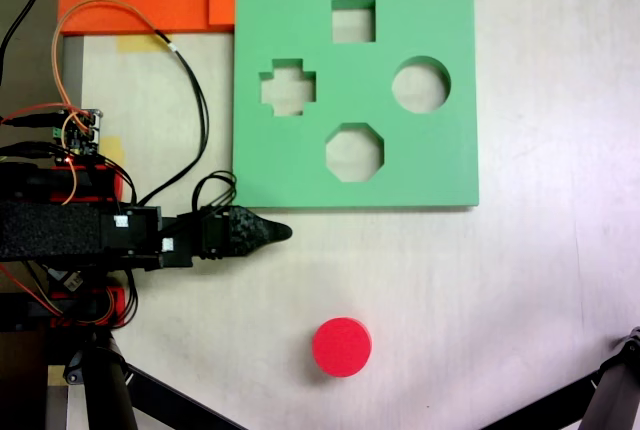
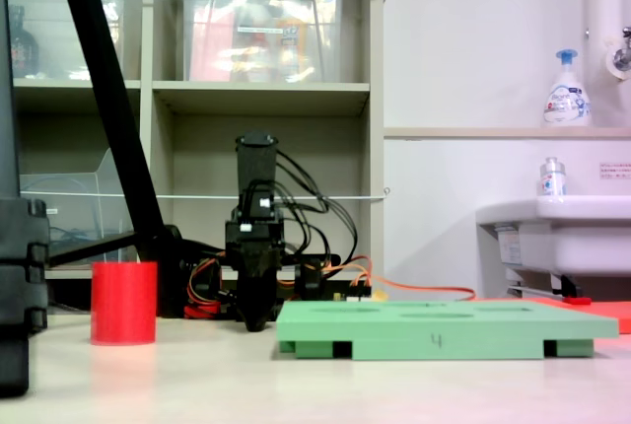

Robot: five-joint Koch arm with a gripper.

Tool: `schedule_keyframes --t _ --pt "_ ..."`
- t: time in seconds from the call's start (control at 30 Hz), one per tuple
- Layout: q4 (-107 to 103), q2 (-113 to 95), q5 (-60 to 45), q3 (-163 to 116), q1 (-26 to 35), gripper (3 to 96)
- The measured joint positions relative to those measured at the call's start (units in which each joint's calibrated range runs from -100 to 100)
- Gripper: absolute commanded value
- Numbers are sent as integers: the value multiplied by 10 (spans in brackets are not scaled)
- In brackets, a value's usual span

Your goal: Put the cylinder block into the corresponding hole

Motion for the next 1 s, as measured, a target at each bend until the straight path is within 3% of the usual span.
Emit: schedule_keyframes --t 1.0 --pt "0 0 0 0 13 515"
